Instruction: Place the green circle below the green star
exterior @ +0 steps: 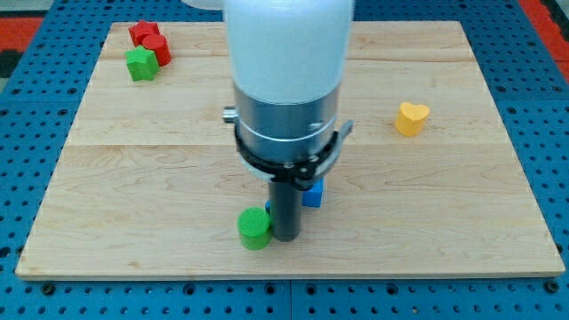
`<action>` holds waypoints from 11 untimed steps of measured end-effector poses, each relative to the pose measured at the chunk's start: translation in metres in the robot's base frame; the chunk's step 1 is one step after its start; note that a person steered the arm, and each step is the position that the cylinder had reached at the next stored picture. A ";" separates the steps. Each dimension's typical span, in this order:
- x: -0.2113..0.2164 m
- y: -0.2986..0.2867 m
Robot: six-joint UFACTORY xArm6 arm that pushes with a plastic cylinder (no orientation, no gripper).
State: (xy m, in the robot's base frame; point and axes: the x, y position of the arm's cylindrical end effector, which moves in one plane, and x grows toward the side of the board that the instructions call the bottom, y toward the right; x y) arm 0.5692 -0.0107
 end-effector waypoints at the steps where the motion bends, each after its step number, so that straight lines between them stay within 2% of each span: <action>1: -0.001 -0.020; 3: -0.001 -0.028; 5: 0.007 -0.067; 6: -0.003 -0.124; 7: -0.037 -0.173; 8: -0.020 -0.179; 9: -0.008 -0.216; 10: -0.041 -0.224; 11: -0.068 -0.193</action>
State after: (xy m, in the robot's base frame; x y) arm 0.5013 -0.2038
